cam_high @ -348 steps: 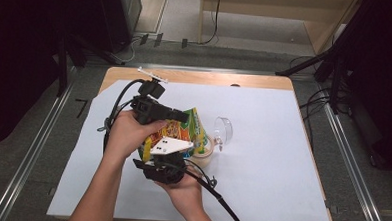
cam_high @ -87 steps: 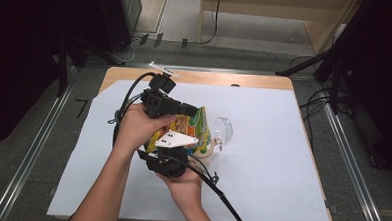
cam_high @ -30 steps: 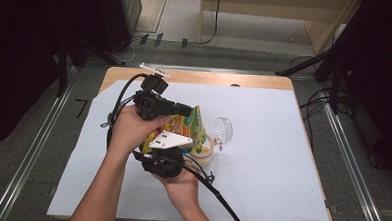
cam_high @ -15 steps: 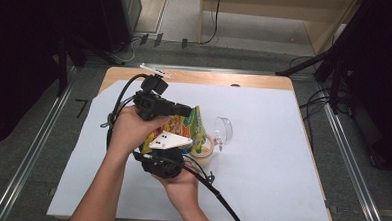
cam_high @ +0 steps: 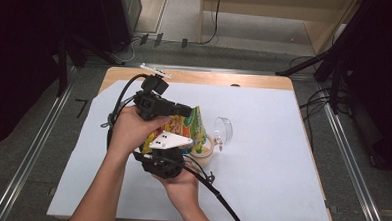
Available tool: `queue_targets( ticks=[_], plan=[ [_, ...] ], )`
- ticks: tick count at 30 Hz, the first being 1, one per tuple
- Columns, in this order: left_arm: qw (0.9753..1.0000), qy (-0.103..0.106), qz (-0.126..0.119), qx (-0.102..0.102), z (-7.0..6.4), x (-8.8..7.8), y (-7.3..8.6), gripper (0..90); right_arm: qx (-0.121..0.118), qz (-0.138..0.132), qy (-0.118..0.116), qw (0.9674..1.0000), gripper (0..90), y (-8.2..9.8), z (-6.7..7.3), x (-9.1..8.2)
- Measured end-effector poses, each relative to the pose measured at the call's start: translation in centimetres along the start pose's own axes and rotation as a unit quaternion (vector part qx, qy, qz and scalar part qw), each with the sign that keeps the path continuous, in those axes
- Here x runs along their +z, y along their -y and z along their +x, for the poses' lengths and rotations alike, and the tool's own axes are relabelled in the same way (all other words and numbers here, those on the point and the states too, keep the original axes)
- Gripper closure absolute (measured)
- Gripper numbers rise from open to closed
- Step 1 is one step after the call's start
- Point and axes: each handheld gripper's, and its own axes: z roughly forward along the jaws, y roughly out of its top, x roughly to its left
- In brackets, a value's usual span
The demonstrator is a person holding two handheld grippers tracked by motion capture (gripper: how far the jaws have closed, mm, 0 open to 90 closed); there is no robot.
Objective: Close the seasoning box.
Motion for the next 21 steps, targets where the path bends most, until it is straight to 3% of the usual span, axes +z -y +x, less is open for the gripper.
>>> queue_targets(
  ticks=[21],
  plan=[
    [1.0000, 0.000, 0.003, 0.001, -0.05, 0.09, 0.01, 82.6, -0.001, 0.000, 0.001, 1.0000, 73.5, 0.10, -0.01, -0.03]
  ],
)
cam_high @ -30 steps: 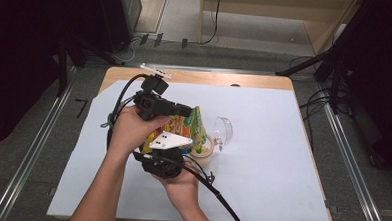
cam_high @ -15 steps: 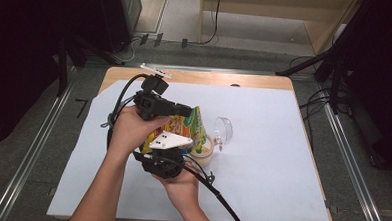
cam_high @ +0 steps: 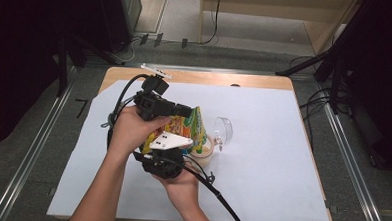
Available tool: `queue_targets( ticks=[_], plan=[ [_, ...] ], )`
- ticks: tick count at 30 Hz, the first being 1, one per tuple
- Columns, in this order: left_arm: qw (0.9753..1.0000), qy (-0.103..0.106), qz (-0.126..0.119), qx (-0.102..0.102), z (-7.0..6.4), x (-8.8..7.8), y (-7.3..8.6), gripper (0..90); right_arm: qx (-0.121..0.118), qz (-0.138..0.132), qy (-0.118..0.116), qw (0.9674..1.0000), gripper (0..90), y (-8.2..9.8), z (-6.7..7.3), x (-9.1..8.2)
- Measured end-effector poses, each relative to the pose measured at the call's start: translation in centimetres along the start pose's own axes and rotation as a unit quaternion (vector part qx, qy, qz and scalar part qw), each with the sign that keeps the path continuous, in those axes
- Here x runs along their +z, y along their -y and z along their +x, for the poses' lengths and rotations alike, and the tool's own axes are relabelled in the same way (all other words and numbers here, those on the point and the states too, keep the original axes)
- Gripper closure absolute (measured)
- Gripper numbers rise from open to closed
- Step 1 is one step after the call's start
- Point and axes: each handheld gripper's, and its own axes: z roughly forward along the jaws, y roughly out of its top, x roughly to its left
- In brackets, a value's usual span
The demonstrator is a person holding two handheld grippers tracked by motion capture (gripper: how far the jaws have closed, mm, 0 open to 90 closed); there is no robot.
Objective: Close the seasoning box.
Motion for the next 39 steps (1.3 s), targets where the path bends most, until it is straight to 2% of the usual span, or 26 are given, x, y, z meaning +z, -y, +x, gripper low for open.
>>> queue_targets(
  ticks=[24, 39],
  plan=[
    [1.0000, 0.000, 0.002, 0.007, -0.42, 0.26, -0.10, 82.6, 0.006, 0.000, 0.002, 1.0000, 73.5, 0.05, 0.03, -0.41],
    [0.9999, 0.010, 0.003, 0.006, -0.29, 0.75, -0.47, 82.3, 0.009, 0.000, 0.008, 0.9999, 73.5, 0.01, -0.19, -0.66]
  ],
)
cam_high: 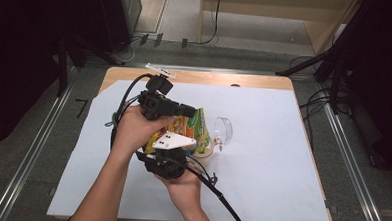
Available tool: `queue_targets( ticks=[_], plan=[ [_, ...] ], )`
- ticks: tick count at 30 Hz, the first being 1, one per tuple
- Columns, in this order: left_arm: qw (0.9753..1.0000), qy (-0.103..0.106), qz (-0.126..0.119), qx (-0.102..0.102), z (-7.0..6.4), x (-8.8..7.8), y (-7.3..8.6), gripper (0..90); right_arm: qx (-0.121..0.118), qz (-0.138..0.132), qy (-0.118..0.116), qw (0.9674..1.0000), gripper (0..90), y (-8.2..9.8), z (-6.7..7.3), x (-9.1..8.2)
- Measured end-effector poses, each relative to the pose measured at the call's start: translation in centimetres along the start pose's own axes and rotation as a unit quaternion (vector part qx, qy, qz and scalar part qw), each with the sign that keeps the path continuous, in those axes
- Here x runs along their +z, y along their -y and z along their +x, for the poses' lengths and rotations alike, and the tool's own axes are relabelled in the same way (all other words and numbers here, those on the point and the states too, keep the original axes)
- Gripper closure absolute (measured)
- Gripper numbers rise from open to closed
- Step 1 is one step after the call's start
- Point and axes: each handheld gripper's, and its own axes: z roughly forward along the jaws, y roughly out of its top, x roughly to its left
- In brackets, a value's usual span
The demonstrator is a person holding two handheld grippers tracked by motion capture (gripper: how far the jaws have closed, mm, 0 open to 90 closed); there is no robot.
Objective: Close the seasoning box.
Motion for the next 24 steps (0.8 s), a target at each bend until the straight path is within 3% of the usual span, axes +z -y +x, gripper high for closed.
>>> queue_targets(
  ticks=[15, 24],
  plan=[
    [1.0000, 0.004, 0.002, -0.006, 0.47, 0.44, -0.23, 81.9, -0.002, 0.004, 0.009, 0.9999, 73.2, 0.06, -0.25, -0.21],
    [1.0000, -0.006, 0.003, 0.006, -0.49, 0.34, -0.24, 82.0, 0.003, -0.005, 0.004, 1.0000, 73.5, 0.11, -0.48, -0.06]
  ],
)
